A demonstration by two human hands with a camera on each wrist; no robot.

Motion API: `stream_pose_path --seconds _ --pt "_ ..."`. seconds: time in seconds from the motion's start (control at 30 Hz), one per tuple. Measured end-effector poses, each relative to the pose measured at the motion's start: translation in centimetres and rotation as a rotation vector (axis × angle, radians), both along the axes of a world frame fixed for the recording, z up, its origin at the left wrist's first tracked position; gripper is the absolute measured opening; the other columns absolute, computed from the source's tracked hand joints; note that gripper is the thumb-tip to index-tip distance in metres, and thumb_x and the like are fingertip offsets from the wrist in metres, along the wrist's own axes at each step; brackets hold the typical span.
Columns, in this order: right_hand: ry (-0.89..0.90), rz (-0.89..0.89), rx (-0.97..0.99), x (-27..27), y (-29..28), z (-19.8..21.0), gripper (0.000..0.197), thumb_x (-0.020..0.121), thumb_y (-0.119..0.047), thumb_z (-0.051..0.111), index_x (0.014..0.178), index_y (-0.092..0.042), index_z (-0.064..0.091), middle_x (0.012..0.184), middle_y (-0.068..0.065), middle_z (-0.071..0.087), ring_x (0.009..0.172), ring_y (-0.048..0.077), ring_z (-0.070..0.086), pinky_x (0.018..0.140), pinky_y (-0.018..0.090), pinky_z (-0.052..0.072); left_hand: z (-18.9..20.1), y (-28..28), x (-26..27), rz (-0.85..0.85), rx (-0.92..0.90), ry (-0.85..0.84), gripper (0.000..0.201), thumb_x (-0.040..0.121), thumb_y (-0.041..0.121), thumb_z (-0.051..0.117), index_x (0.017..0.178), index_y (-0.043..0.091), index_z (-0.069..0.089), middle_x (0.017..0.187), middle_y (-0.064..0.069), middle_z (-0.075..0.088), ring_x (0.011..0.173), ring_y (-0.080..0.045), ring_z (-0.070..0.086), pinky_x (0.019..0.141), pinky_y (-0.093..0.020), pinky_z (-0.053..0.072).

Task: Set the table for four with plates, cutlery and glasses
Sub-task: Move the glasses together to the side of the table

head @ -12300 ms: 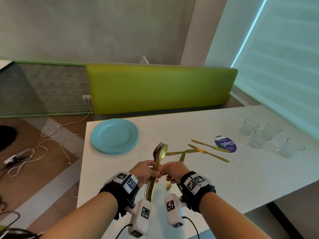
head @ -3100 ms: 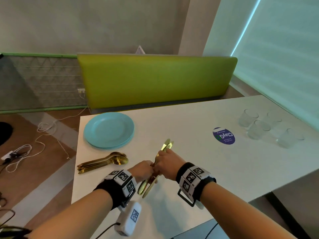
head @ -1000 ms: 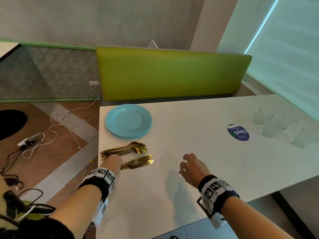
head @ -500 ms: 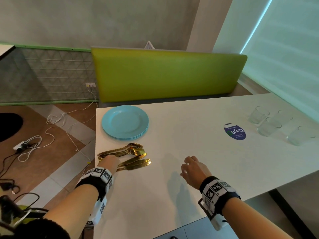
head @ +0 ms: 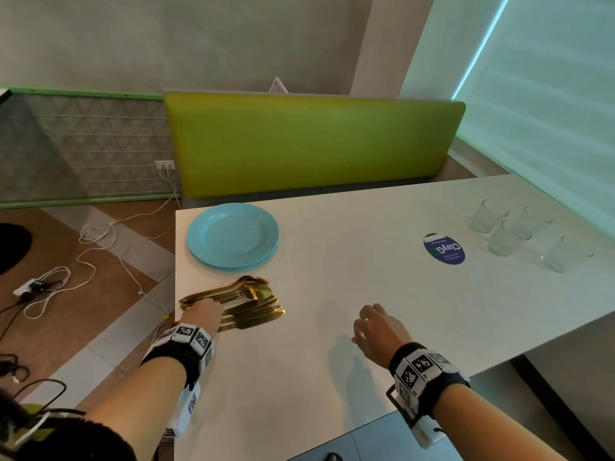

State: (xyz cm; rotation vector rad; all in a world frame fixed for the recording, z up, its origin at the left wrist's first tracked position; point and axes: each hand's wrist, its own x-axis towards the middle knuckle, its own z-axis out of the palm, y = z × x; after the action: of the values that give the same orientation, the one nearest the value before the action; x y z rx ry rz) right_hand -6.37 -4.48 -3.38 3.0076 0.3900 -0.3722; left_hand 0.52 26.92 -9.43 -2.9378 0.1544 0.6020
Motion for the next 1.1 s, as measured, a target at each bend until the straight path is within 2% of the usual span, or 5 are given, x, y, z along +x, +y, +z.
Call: stream_pose_path --seconds 0.1,0.23,0.33,0.7,1.1 --pt "-0.003 -0.051 0.013 0.2 -0.4 0.1 0.031 0.038 -0.037 0.091 0.044 -0.023 0.064 0.061 -0.004 0.061 0.061 0.015 0.066 0.032 0.020 0.042 0.3 -0.5 -0.2 0.017 0.007 -0.045 0.039 0.098 0.006 0.029 0.123 0.011 0.059 0.127 -0.007 0.058 0.119 -0.023 0.056 0.098 -0.030 0.046" --pt "-0.038 -0.021 0.048 0.3 -0.7 0.9 0.018 0.082 -0.024 0.067 0.085 -0.006 0.072 0.101 0.012 0.063 0.103 0.030 0.058 0.066 0.036 0.053 1.2 -1.5 -0.4 -0.043 0.036 -0.101 0.032 0.098 0.012 0.036 0.115 0.014 0.063 0.119 -0.003 0.063 0.112 -0.020 0.060 0.093 -0.030 0.051" --pt "-0.040 -0.037 0.038 0.4 -1.2 1.6 0.027 0.093 -0.025 0.052 0.105 -0.006 0.067 0.118 0.011 0.056 0.119 0.026 0.047 0.082 0.035 0.049 2.3 -2.7 -0.1 -0.086 -0.061 -0.145 0.030 0.097 0.020 0.044 0.124 0.020 0.056 0.126 -0.001 0.056 0.119 -0.018 0.051 0.096 -0.029 0.047" --pt "-0.033 -0.278 0.123 4.3 -10.1 3.3 0.028 0.094 -0.031 0.050 0.110 -0.014 0.066 0.121 0.004 0.055 0.121 0.019 0.043 0.090 0.031 0.045 8.2 -17.5 6.0 -0.226 -0.405 -0.164 0.032 0.096 0.014 0.040 0.120 0.022 0.060 0.125 -0.001 0.057 0.115 -0.020 0.054 0.092 -0.032 0.045" --pt "-0.022 -0.935 0.420 14.0 -33.7 2.0 0.032 0.089 -0.032 0.060 0.115 -0.013 0.062 0.119 0.005 0.064 0.113 0.021 0.057 0.094 0.026 0.041 12.6 -39.8 16.7 -0.172 -0.835 0.023 0.028 0.093 0.018 0.054 0.118 0.012 0.063 0.123 -0.006 0.063 0.113 -0.020 0.058 0.094 -0.021 0.040"
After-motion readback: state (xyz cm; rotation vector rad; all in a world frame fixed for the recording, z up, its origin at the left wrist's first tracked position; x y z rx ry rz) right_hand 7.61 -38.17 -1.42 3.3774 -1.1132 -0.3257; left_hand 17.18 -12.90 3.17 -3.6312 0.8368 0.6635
